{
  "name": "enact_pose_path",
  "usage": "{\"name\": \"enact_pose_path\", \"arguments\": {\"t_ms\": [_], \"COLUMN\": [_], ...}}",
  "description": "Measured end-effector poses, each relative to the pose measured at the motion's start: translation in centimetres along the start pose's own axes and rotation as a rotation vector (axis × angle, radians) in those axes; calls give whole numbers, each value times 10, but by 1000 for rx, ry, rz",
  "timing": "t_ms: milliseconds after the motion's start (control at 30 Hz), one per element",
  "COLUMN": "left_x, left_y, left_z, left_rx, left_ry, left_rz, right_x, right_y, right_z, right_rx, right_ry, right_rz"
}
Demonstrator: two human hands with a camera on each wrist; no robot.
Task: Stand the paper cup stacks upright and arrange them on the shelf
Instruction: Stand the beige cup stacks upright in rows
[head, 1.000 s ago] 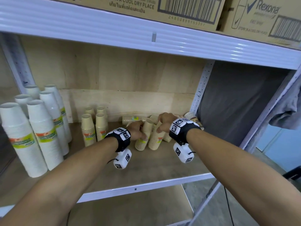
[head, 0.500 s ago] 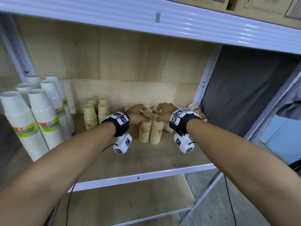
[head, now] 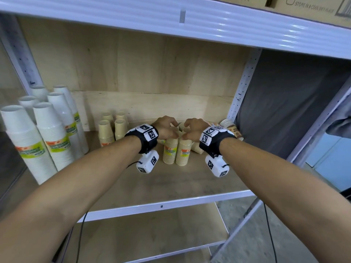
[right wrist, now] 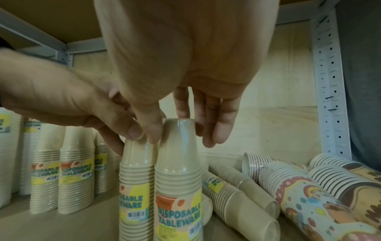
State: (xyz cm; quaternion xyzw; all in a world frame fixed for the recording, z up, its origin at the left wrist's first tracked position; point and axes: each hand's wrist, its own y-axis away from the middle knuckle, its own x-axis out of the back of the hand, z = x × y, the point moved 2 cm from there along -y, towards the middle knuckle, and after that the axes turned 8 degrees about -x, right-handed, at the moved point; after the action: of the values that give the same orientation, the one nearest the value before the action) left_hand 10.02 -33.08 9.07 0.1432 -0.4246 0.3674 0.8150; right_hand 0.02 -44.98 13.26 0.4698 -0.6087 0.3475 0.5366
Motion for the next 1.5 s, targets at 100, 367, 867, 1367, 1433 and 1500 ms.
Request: {"name": "enact_pose_path", "arguments": {"t_ms": [100, 367, 867, 1367, 1433, 1500], "left_x": [1, 8, 67, 123, 126, 127], "left_y": [-1, 0, 42, 116, 123, 128], "left_z": [3, 11, -4, -57, -64, -69], "left_rx": [-21, -16, 171, 420, 440, 452], "left_ry": [-29, -80, -209, -214, -192, -177], "left_rz": [-2, -42, -139, 17, 46, 65], "right_x": [2, 2, 0, -16, -20, -24], "right_y": [-1, -4, -15, -11, -12, -14], "right_z": [0, -5, -64, -153, -160, -167], "right_rx": [15, -44, 144, 374, 383, 386], "right_ry": [-4, -26, -59, -128, -148, -168], "right_rz": [-5, 7, -124, -133, -120, -111]}}
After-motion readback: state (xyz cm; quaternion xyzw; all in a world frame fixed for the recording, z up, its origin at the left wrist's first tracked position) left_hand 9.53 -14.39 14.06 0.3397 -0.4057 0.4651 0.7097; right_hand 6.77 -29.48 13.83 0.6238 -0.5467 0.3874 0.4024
